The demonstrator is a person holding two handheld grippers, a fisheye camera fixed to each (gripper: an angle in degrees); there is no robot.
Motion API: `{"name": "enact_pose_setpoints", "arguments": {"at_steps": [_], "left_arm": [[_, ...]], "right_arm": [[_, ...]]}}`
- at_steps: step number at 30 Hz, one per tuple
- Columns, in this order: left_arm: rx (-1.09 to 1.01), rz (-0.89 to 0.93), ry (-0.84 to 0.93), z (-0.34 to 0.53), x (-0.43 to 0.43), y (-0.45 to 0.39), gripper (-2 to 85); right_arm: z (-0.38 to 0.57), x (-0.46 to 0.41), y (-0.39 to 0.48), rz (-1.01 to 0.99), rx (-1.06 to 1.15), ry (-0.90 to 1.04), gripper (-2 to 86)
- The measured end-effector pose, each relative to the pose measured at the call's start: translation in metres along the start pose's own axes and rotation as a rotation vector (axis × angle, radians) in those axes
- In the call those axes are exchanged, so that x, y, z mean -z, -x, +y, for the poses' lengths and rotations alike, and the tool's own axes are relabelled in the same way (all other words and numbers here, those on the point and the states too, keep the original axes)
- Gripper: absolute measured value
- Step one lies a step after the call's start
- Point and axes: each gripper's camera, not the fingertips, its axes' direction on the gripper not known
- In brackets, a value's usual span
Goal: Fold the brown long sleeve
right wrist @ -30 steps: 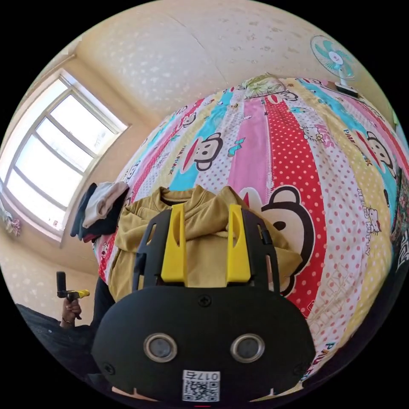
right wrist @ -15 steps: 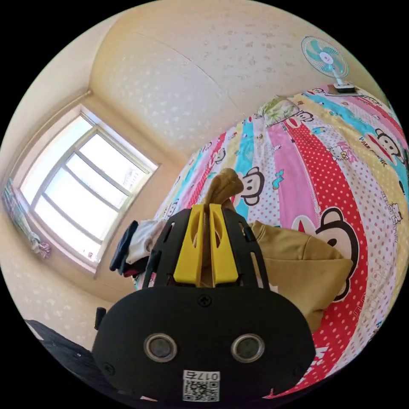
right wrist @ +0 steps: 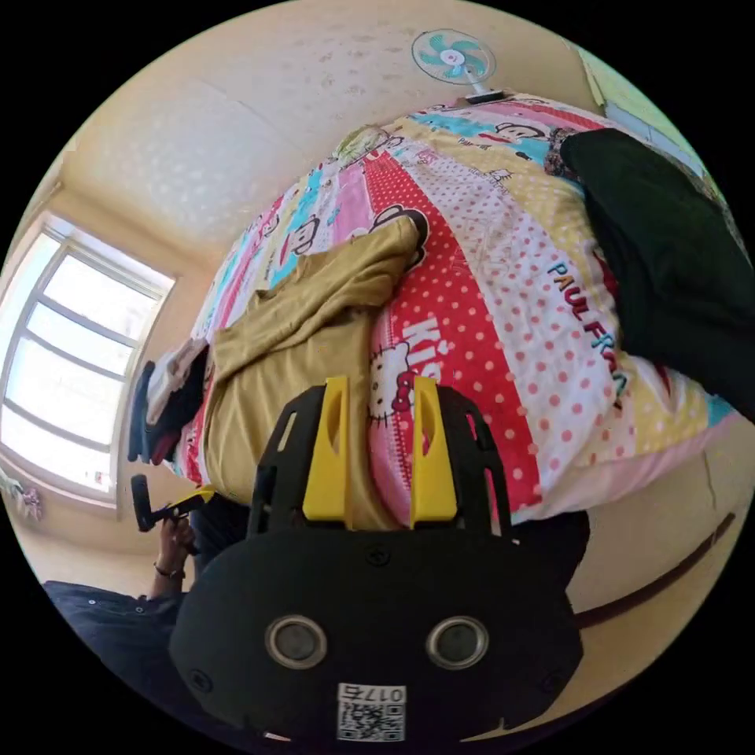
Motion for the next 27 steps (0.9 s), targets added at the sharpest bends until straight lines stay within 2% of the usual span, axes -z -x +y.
{"name": "enact_pose_setpoints", "arguments": {"at_steps": [2, 3, 4, 6, 9, 14, 16, 19, 24, 25, 27], "left_arm": [[-0.004, -0.028, -0.006, 0.007, -0.015, -0.010, 14.8], [-0.015, -0.069, -0.026, 0.013, -0.017, -0.019, 13.1], [-0.032, -0.084, -0.013, 0.014, -0.020, -0.023, 11.7], [-0.076, -0.184, 0.032, 0.021, -0.020, -0.037, 3.6], [-0.162, -0.175, 0.062, 0.023, 0.003, -0.048, 2.1], [-0.212, 0.078, -0.023, -0.001, 0.087, -0.050, 1.1], [-0.232, 0.111, -0.080, -0.020, 0.113, -0.054, 1.1], [-0.258, 0.093, -0.159, -0.063, 0.132, -0.062, 1.4], [-0.115, 0.099, -0.267, -0.122, 0.105, -0.039, 4.1], [-0.072, 0.096, -0.249, -0.126, 0.097, -0.031, 5.3], [0.061, 0.171, -0.194, -0.117, 0.081, 0.000, 9.7]], "right_arm": [[0.042, -0.013, 0.006, 0.060, 0.116, 0.098, 10.8], [0.052, -0.011, 0.009, 0.057, 0.151, 0.077, 10.2], [0.067, -0.007, 0.014, 0.036, 0.184, 0.103, 8.3], [0.077, -0.010, 0.022, -0.091, 0.248, 0.241, 5.0], [0.083, -0.010, 0.030, -0.090, 0.259, 0.338, 2.2], [0.038, 0.088, 0.048, -0.203, 0.269, -0.020, 1.7], [0.013, 0.102, 0.054, -0.178, 0.300, -0.041, 2.5], [-0.015, 0.092, 0.067, -0.187, 0.305, 0.062, 7.7], [0.013, 0.011, 0.061, -0.005, 0.158, 0.325, 13.5], [0.032, 0.001, 0.056, -0.041, 0.121, 0.344, 14.0], [0.063, 0.014, 0.055, -0.107, 0.089, 0.224, 14.1]]}}
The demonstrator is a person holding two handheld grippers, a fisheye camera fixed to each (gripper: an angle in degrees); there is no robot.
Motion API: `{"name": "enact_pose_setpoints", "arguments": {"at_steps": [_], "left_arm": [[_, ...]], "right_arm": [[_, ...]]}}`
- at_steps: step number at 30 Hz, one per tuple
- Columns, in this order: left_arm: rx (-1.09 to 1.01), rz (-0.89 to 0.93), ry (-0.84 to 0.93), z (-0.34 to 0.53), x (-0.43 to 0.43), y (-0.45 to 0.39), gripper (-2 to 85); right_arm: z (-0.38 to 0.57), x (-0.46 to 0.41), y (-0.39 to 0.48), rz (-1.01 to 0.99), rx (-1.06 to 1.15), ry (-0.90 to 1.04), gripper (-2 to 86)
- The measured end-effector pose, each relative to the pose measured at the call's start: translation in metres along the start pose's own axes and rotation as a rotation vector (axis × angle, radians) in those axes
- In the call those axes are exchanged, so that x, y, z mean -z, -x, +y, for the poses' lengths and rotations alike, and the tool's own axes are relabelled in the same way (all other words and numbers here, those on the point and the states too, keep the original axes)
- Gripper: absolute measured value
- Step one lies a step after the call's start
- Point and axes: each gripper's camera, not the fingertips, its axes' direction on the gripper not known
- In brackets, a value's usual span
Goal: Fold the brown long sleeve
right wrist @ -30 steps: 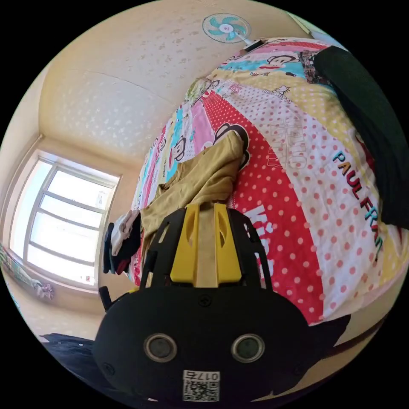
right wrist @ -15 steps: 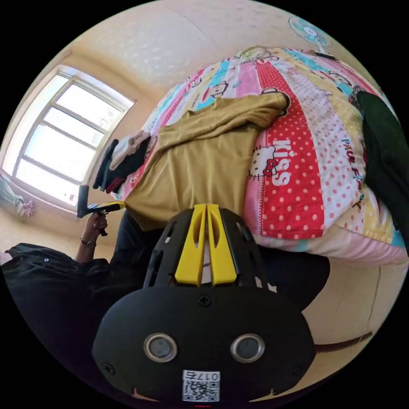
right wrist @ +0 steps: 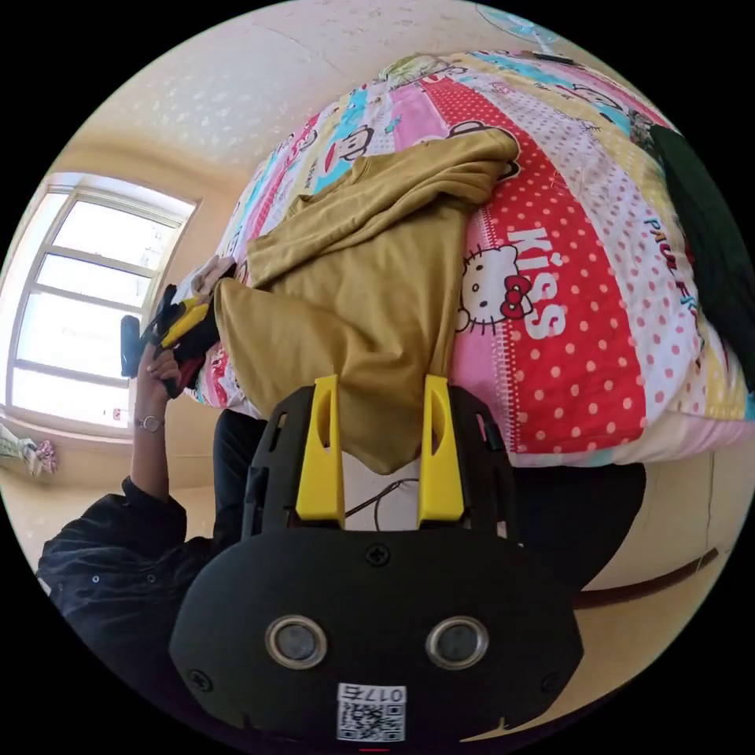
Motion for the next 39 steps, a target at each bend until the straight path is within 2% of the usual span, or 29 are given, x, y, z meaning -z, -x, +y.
{"name": "enact_pose_setpoints", "arguments": {"at_steps": [2, 6, 8, 12, 14, 15, 16, 20, 22, 24, 27, 29, 32, 37, 39], "left_arm": [[-0.031, 0.050, -0.044, 0.022, 0.012, 0.010, 10.9], [-0.141, -0.079, -0.012, 0.065, 0.025, 0.022, 12.5], [-0.195, -0.143, 0.037, 0.070, 0.018, 0.021, 13.4], [-0.289, -0.226, 0.038, 0.062, 0.007, 0.012, 13.8], [-0.291, -0.237, 0.089, 0.052, -0.006, 0.014, 12.8], [-0.271, -0.245, 0.172, 0.046, -0.021, 0.019, 11.3], [-0.257, -0.245, 0.215, 0.044, -0.027, 0.022, 9.7], [-0.289, -0.151, 0.215, 0.064, -0.003, 0.019, 2.9], [-0.309, -0.016, 0.156, 0.085, 0.031, 0.014, 1.9], [-0.299, 0.294, 0.056, 0.114, 0.082, 0.016, 1.2], [-0.323, 0.519, -0.087, 0.145, 0.141, 0.007, 0.7], [-0.364, 0.546, -0.126, 0.159, 0.168, -0.011, 0.6], [-0.445, 0.599, -0.154, 0.189, 0.197, -0.046, 0.6], [-0.345, 0.585, -0.141, 0.240, 0.208, -0.060, 0.7], [-0.235, 0.487, -0.096, 0.231, 0.196, -0.063, 0.8]], "right_arm": [[0.036, 0.008, 0.006, 0.015, -0.012, -0.022, 13.9], [0.069, -0.005, -0.002, 0.005, -0.041, 0.113, 14.5], [0.077, -0.028, -0.018, -0.022, -0.094, 0.214, 15.0], [0.067, -0.059, -0.031, -0.115, -0.128, 0.290, 14.5], [0.061, -0.075, -0.027, -0.139, -0.106, 0.333, 11.2], [0.060, -0.077, -0.024, -0.156, -0.091, 0.350, 8.7], [0.062, -0.074, -0.020, -0.203, -0.061, 0.352, 3.7], [0.081, -0.001, -0.013, -0.384, 0.060, 0.230, 1.4], [0.093, 0.046, -0.014, -0.524, 0.160, 0.178, 1.2], [0.105, 0.101, -0.017, -0.636, 0.237, 0.069, 1.1], [0.119, 0.189, -0.018, -0.715, 0.336, -0.111, 1.3], [0.126, 0.240, -0.004, -0.670, 0.418, -0.191, 1.3], [0.137, 0.271, 0.017, -0.687, 0.506, -0.206, 1.4], [0.165, 0.283, 0.019, -0.692, 0.521, -0.234, 1.4], [0.153, 0.273, 0.013, -0.651, 0.471, -0.234, 1.5]]}}
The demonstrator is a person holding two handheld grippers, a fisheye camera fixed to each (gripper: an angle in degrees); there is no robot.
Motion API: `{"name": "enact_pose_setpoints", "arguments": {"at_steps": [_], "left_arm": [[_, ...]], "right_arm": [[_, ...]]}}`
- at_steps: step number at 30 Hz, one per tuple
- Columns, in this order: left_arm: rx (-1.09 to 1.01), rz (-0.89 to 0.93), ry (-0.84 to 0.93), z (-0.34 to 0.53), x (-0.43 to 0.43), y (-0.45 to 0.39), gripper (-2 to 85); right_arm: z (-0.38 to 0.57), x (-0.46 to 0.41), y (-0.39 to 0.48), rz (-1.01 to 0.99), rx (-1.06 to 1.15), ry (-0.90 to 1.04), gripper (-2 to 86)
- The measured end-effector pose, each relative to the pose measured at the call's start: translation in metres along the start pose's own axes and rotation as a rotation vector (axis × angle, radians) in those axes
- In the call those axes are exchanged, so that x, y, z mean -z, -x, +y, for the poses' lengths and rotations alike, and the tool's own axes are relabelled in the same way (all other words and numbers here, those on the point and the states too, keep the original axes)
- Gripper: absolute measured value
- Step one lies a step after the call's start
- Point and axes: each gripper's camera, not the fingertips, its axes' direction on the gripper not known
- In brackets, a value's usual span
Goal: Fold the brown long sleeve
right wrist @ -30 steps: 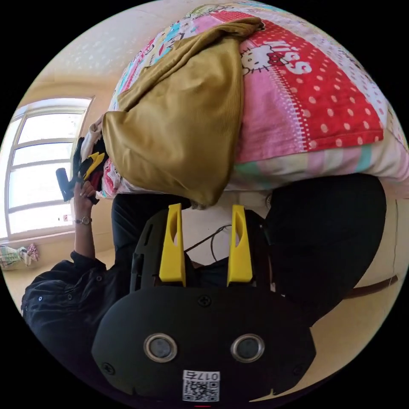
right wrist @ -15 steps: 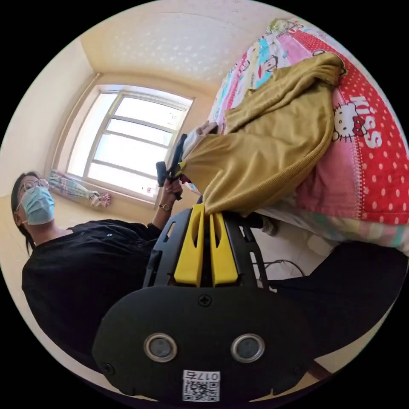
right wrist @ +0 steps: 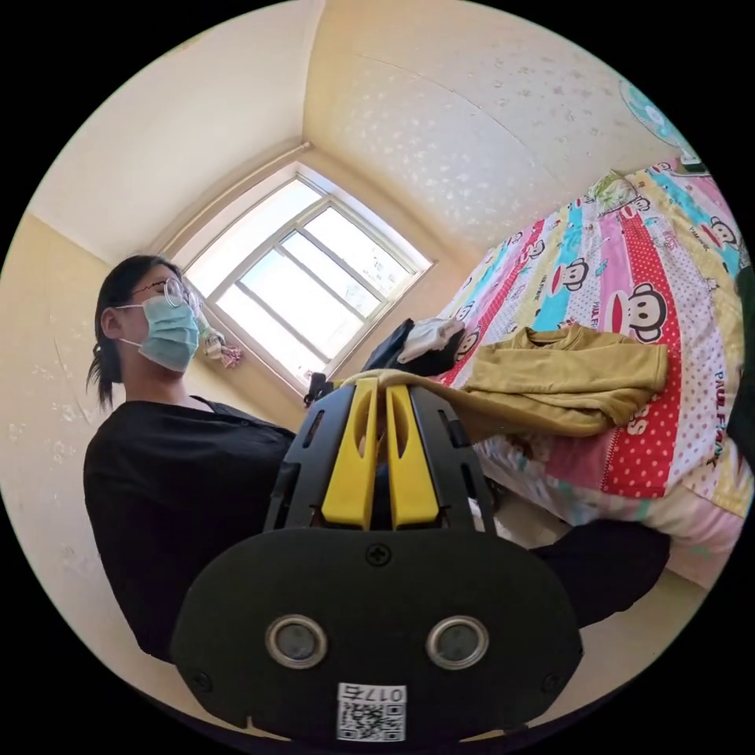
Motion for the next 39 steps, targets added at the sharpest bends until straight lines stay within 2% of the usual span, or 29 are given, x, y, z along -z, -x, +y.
{"name": "enact_pose_setpoints", "arguments": {"at_steps": [4, 7, 9, 10, 12, 16, 20, 26, 30, 33, 36, 39], "left_arm": [[0.022, -0.098, 0.067, -0.073, -0.055, 0.020, 1.7], [0.080, -0.287, 0.057, -0.161, -0.110, 0.067, 6.0], [0.162, -0.644, 0.104, -0.212, -0.152, 0.104, 12.5], [0.155, -0.727, 0.130, -0.219, -0.162, 0.107, 12.9], [0.079, -0.946, 0.170, -0.222, -0.201, 0.098, 12.8], [-0.036, -1.053, 0.254, -0.197, -0.263, 0.089, 12.6], [-0.066, -1.102, 0.357, -0.176, -0.329, 0.101, 12.8], [-0.038, -1.125, 0.443, -0.158, -0.378, 0.132, 11.3], [-0.034, -1.114, 0.419, -0.157, -0.379, 0.135, 11.2], [-0.033, -1.113, 0.419, -0.160, -0.379, 0.137, 11.2], [-0.032, -1.110, 0.416, -0.163, -0.378, 0.139, 11.2], [-0.018, -1.091, 0.407, -0.167, -0.372, 0.144, 11.2]], "right_arm": [[-0.063, -0.023, -0.084, 0.092, -0.198, -0.060, 2.1], [-0.123, -0.046, -0.165, 0.225, -0.322, -0.118, 3.5], [-0.143, -0.066, -0.203, 0.427, -0.463, -0.084, 5.1], [-0.151, -0.086, -0.211, 0.548, -0.481, -0.025, 6.3], [-0.156, -0.124, -0.204, 0.679, -0.387, 0.075, 7.7], [-0.132, -0.204, -0.209, 0.901, -0.243, 0.278, 9.1], [-0.094, -0.248, -0.252, 1.056, -0.280, 0.404, 9.1], [-0.089, -0.234, -0.259, 0.946, -0.374, 0.285, 8.0], [-0.113, -0.250, -0.230, 0.810, -0.229, 0.217, 9.7], [-0.141, -0.292, -0.221, 0.670, -0.108, 0.267, 11.8], [-0.167, -0.344, -0.232, 0.672, -0.026, 0.322, 12.4], [-0.190, -0.392, -0.271, 0.680, -0.071, 0.403, 11.3]]}}
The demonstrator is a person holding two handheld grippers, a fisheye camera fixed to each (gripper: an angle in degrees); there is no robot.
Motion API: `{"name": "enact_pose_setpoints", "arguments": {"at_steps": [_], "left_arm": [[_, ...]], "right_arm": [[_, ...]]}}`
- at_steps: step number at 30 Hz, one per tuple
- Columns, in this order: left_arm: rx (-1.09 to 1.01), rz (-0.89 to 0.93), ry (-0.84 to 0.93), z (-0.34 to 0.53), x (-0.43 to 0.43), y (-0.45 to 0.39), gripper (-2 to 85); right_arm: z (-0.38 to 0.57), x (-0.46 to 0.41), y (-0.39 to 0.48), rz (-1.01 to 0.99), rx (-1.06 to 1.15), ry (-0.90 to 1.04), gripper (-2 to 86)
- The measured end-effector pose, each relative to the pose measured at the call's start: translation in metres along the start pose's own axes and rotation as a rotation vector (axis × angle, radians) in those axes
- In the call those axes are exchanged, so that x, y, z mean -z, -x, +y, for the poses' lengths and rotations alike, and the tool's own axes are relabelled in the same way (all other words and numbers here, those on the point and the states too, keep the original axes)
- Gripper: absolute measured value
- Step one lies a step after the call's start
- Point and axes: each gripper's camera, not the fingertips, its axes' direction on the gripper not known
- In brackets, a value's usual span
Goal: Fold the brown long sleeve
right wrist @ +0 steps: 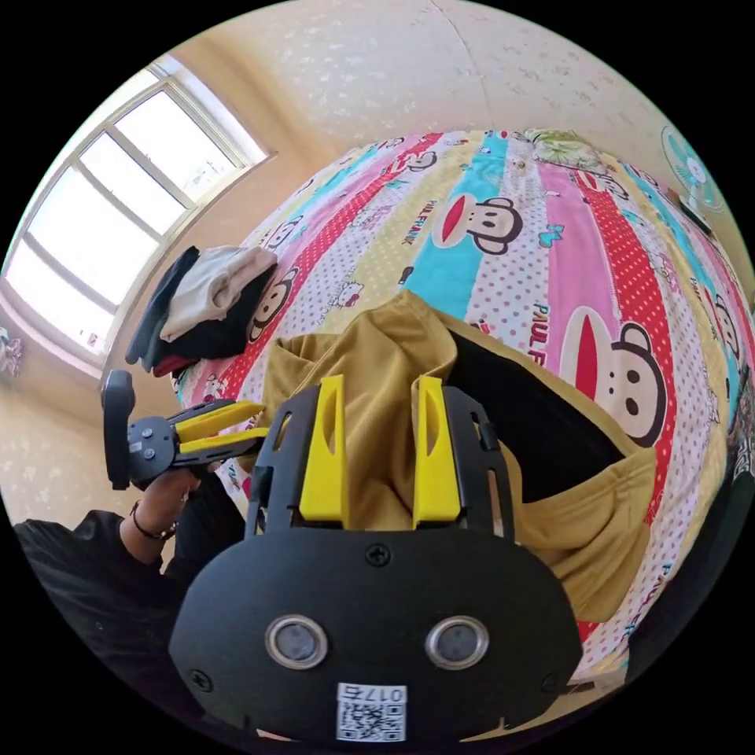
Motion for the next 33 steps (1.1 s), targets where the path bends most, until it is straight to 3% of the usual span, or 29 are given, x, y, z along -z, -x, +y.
{"name": "enact_pose_setpoints", "arguments": {"at_steps": [2, 3, 5, 11, 15, 18, 22, 25, 31, 33], "left_arm": [[0.012, 0.024, -0.003, 0.000, 0.002, 0.008, 11.4], [0.022, 0.045, -0.008, 0.002, 0.005, 0.016, 11.7], [0.045, 0.076, -0.020, 0.008, 0.012, 0.032, 12.8], [0.103, 0.275, -0.074, 0.031, 0.040, 0.086, 13.8], [0.078, 0.335, -0.042, 0.023, 0.029, 0.095, 11.9], [0.085, 0.364, -0.098, 0.024, 0.038, 0.107, 11.2], [0.062, 0.419, -0.053, 0.014, 0.029, 0.121, 9.8], [-0.009, 0.547, 0.013, 0.007, 0.017, 0.120, 6.1], [-0.162, 0.464, 0.056, -0.001, 0.031, 0.118, 2.4], [-0.207, 0.511, 0.046, 0.005, 0.055, 0.136, 1.7]], "right_arm": [[-0.029, -0.055, -0.019, -0.103, -0.086, 0.258, 6.3], [-0.033, -0.061, -0.022, -0.138, -0.101, 0.288, 4.5], [-0.041, -0.044, -0.015, -0.183, -0.061, 0.183, 3.4], [-0.084, -0.020, 0.022, -0.146, 0.212, 0.144, 4.0], [-0.095, -0.049, -0.002, -0.170, 0.081, 0.295, 8.4], [-0.056, -0.004, -0.015, -0.170, 0.018, 0.117, 9.9], [0.056, 0.059, -0.053, 0.080, -0.247, -0.055, 11.4], [0.138, 0.063, -0.073, 0.212, -0.427, 0.013, 11.3], [0.180, 0.079, -0.085, 0.071, -0.407, 0.013, 3.3], [0.181, 0.103, -0.083, 0.023, -0.387, -0.053, 2.5]]}}
